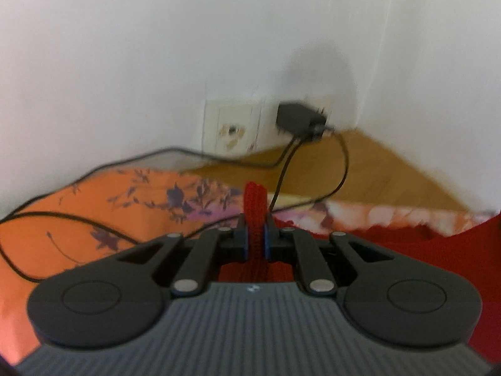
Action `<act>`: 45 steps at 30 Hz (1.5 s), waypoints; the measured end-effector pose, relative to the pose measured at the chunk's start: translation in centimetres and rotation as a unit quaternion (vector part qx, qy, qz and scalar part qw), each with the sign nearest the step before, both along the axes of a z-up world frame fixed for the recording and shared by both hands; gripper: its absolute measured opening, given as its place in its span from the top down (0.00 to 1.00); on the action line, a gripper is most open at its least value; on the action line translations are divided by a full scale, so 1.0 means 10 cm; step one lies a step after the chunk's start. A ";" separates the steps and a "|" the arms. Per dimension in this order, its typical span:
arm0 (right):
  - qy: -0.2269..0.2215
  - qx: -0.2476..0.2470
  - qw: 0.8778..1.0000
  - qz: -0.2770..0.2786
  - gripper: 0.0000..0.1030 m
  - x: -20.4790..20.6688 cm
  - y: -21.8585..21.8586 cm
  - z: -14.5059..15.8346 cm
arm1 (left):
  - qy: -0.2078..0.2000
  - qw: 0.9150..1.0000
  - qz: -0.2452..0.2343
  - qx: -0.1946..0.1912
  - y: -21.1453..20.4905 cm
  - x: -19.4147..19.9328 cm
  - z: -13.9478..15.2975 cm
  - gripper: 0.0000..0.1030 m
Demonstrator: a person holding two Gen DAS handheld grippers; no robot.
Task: Fold small clothes
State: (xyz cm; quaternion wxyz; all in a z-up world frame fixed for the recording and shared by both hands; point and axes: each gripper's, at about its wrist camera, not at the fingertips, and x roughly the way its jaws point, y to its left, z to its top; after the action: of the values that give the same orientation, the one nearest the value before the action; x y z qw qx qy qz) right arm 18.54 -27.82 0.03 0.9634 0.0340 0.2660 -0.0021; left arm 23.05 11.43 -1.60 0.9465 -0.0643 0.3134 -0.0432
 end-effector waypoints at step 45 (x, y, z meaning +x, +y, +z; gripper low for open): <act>0.060 0.111 0.992 -0.013 0.14 -0.99 -0.39 0.17 | 0.115 0.993 0.035 0.015 -0.19 -0.73 0.42 0.48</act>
State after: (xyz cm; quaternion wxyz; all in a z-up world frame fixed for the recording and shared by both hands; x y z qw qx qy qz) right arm 8.68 -31.72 1.70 0.9358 0.1442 0.3214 0.0133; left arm 15.79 9.55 2.59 0.9061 -0.0654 0.4180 0.0027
